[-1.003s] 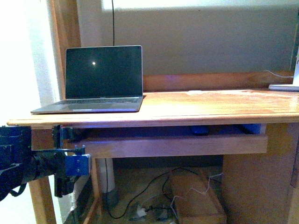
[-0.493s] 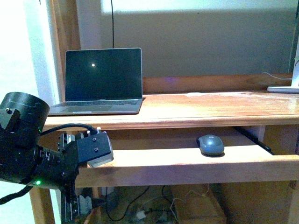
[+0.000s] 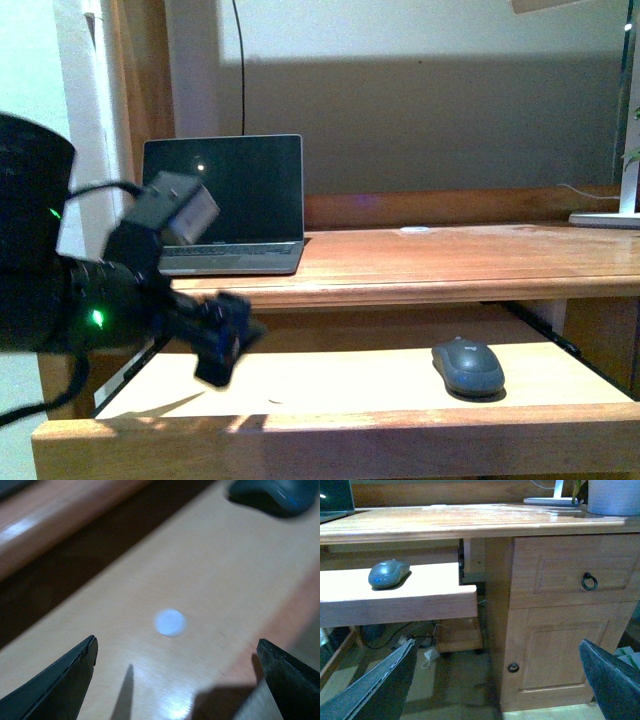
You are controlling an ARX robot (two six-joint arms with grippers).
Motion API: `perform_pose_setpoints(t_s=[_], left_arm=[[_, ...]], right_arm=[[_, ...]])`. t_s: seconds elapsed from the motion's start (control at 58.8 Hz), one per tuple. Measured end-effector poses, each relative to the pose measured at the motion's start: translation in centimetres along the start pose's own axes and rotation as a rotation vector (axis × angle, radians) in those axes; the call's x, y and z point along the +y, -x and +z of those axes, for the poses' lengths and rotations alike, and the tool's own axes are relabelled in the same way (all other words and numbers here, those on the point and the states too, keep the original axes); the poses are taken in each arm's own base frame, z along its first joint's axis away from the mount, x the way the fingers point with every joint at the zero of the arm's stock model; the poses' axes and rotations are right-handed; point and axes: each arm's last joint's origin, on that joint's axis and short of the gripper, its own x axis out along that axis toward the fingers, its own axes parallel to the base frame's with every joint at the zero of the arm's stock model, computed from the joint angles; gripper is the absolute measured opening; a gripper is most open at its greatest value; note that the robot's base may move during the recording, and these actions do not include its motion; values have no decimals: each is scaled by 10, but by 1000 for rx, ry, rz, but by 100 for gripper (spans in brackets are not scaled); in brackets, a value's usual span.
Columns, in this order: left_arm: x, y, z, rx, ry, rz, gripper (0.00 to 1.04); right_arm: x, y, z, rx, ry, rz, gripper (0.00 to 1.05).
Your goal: Place mouse
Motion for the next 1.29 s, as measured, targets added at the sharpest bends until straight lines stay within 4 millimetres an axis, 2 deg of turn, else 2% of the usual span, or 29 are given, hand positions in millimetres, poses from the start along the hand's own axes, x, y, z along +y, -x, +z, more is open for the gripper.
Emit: perform_pose_setpoints(t_s=[0.102,0.221,0.323,0.391,0.544,0.629,0.765,0.952,1.003,1.088,1.224,1.292], left_arm=[[8,26,20,-118,140,192,97],[1,58,23,-199,147,363,97],[-12,88,11,-204,144,482,97],[-24,113,-3,-188,162,553,97],[-57,155,-34,-156,180,586,97],[-74,181,-57,-195,196,564,82],[-86,214,-94,-195,211,563,59],[-85,227,-102,-255,212,565,27],[-85,228,-106,-252,212,566,18],[-84,230,-112,-250,214,568,2],[-78,237,-120,-249,219,579,3],[-79,238,-122,-254,217,574,3]], right_arm=[[0,0,0,0,0,0,97],[0,0,0,0,0,0,97],[0,0,0,0,0,0,97],[0,0,0,0,0,0,97],[0,0,0,0,0,0,97],[0,0,0,0,0,0,97],[0,0,0,0,0,0,97],[8,-4,-2,74,-54,-1,97],[13,-7,4,56,-55,12,97],[22,-15,23,-1,-66,25,97],[41,-39,57,-67,-75,53,97],[60,-66,72,-74,-47,78,97]])
